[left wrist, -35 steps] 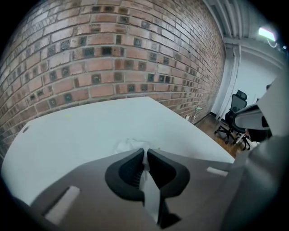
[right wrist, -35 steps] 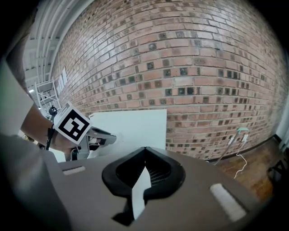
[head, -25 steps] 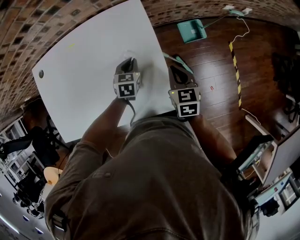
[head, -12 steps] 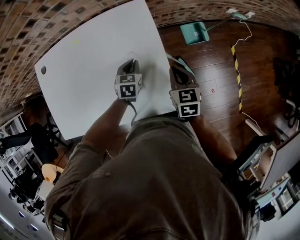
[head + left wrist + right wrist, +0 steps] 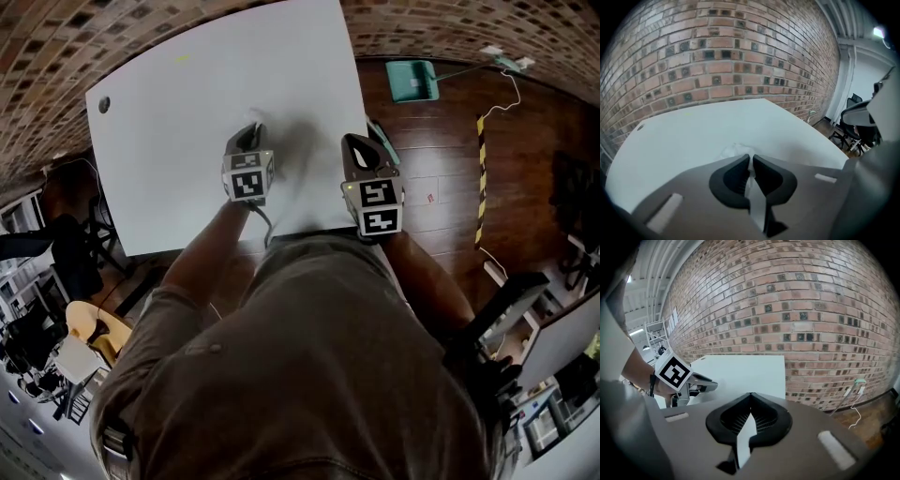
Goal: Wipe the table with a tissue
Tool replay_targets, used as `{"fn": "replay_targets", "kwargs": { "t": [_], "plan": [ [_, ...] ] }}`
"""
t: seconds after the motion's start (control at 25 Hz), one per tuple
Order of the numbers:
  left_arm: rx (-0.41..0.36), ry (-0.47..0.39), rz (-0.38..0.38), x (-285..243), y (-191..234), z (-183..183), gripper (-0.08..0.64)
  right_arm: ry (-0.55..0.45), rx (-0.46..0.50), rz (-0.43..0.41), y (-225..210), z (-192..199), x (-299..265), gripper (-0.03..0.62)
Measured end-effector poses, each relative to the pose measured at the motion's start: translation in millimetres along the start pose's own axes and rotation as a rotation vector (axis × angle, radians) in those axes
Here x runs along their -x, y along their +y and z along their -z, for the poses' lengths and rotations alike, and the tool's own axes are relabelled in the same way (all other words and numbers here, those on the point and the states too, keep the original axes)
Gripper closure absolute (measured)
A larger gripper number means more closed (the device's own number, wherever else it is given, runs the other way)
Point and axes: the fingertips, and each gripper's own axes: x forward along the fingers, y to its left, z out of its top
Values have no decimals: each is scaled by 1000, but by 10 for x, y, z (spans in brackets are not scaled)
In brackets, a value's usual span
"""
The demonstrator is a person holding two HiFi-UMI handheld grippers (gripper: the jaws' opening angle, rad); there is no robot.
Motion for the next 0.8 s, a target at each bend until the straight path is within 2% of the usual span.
{"fn": "replay_targets", "kwargs": {
  "t": [0.44, 0.8],
  "plan": [
    [66, 15, -61, 221, 493, 294, 545, -8, 24, -31, 366, -77, -120, 578],
    [42, 16, -2, 320, 236, 382, 545, -15, 18, -16, 448, -33, -32, 578]
  ]
}}
